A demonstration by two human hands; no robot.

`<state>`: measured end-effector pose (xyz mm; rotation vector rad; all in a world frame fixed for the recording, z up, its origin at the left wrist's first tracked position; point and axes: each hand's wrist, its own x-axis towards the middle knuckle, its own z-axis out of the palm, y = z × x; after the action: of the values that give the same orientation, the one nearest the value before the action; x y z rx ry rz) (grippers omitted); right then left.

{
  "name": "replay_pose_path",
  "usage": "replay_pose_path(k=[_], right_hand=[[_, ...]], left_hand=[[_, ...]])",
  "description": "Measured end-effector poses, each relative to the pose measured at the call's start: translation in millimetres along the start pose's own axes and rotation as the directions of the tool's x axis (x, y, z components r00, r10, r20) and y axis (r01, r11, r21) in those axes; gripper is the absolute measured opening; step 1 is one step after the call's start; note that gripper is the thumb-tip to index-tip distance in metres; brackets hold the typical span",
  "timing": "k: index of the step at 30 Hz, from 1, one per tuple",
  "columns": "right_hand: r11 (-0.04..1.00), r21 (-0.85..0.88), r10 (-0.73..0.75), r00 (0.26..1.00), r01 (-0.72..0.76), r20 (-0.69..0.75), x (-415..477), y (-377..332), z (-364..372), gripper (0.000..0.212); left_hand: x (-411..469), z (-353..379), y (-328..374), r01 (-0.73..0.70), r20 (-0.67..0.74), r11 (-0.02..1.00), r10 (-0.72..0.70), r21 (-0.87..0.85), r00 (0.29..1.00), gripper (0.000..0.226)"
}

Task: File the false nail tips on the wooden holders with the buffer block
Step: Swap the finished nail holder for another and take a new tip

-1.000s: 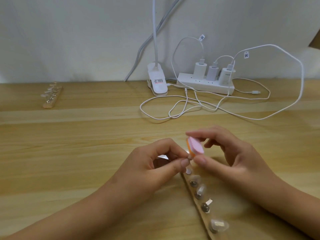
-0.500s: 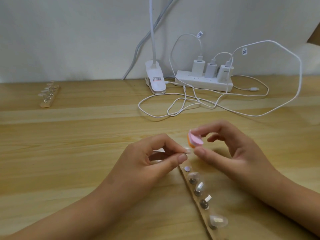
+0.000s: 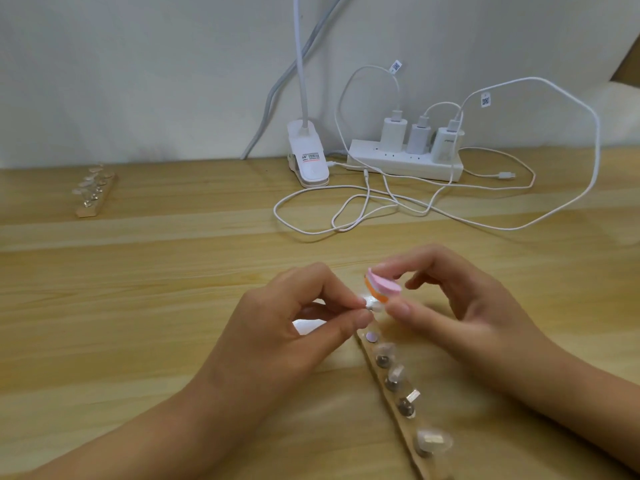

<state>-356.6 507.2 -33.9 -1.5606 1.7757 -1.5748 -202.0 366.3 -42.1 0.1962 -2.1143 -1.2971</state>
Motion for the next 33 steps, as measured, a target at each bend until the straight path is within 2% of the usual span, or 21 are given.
replay_pose_path(k=[1, 3, 5, 7, 9, 10, 12, 13, 16, 19, 21, 23, 25, 27, 30, 33], right_hand=[[0.996, 0.055, 0.069, 0.998, -0.068, -0.011, 1.8, 0.8, -2.0, 0.022], [0.993, 0.119, 0.035, 0.998, -0.029, -0.050, 0.5, -2.7, -4.3, 0.022], [0.995, 0.081, -0.063, 0.998, 0.062, 0.013, -3.7, -6.9, -2.7, 0.027], [1.000, 0.027, -0.016, 0.998, 0.015, 0.060, -5.1, -3.1, -0.8, 0.032], [0.999, 0.028, 0.027, 1.000, -0.027, 0.005, -3.5, -0.5, -2.8, 0.032], [1.000, 0.014, -0.020, 0.999, 0.021, -0.032, -3.1, -1.3, -2.8, 0.029], [0.988, -0.049, -0.148, 0.989, 0.147, -0.015, -5.8, -2.9, -0.6, 0.028], [0.988, -0.075, -0.135, 0.991, 0.136, 0.015, -6.1, -2.7, 0.9, 0.029], [1.000, -0.001, 0.019, 1.000, -0.019, -0.015, -4.3, -1.7, -0.4, 0.031], [0.994, -0.019, -0.105, 0.994, 0.104, -0.013, -5.6, -3.9, 0.8, 0.027], [0.996, -0.051, -0.066, 0.997, 0.067, 0.030, -5.4, -2.6, 2.8, 0.028], [1.000, -0.009, 0.001, 1.000, -0.001, -0.013, -4.2, -1.1, 1.8, 0.029], [0.996, -0.008, -0.089, 0.995, 0.089, -0.043, -5.8, -3.5, 1.6, 0.027], [0.989, -0.052, -0.140, 0.990, 0.141, 0.008, -7.8, -3.0, 2.4, 0.029], [0.999, -0.037, -0.036, 0.999, 0.034, -0.038, -4.5, 1.6, 0.7, 0.037], [0.980, -0.093, -0.181, 0.983, 0.179, -0.020, -5.7, 0.6, 0.8, 0.045]], left_hand=[[-0.3, -0.6, -0.1, -0.018, -0.001, 0.999, 0.018, 0.033, 1.000, 0.008], [0.5, -2.2, -0.4, -0.102, 0.002, 0.987, 0.103, 0.127, 0.995, 0.006], [1.7, -3.9, -0.9, -0.157, 0.001, 0.972, 0.159, 0.172, 0.987, 0.006], [2.3, -5.3, -1.7, -0.162, -0.003, 0.971, 0.165, 0.175, 0.986, 0.007], [1.9, -5.5, -1.5, -0.164, -0.009, 0.971, 0.168, 0.174, 0.986, 0.007], [1.7, -5.6, -1.4, -0.172, -0.010, 0.969, 0.177, 0.177, 0.984, 0.007], [1.9, -5.6, -1.2, -0.192, -0.002, 0.964, 0.196, 0.184, 0.981, 0.007], [2.0, -5.7, -1.2, -0.200, 0.001, 0.962, 0.203, 0.188, 0.979, 0.007], [1.6, -5.1, -0.7, -0.199, 0.001, 0.962, 0.202, 0.185, 0.979, 0.008], [1.7, -4.9, -0.1, -0.211, -0.003, 0.959, 0.215, 0.191, 0.977, 0.008], [1.5, -4.3, -0.2, -0.224, 0.011, 0.952, 0.227, 0.209, 0.974, 0.007], [0.8, -4.1, -0.1, -0.228, 0.020, 0.950, 0.229, 0.213, 0.973, 0.004], [1.0, -4.1, 0.1, -0.226, 0.017, 0.952, 0.228, 0.205, 0.974, 0.005], [1.3, -4.2, -0.1, -0.220, 0.021, 0.955, 0.220, 0.197, 0.975, 0.004], [0.5, -3.4, -0.3, -0.199, 0.015, 0.963, 0.200, 0.180, 0.980, 0.007], [0.9, -2.3, -1.2, -0.152, -0.006, 0.980, 0.154, 0.127, 0.988, 0.007]])
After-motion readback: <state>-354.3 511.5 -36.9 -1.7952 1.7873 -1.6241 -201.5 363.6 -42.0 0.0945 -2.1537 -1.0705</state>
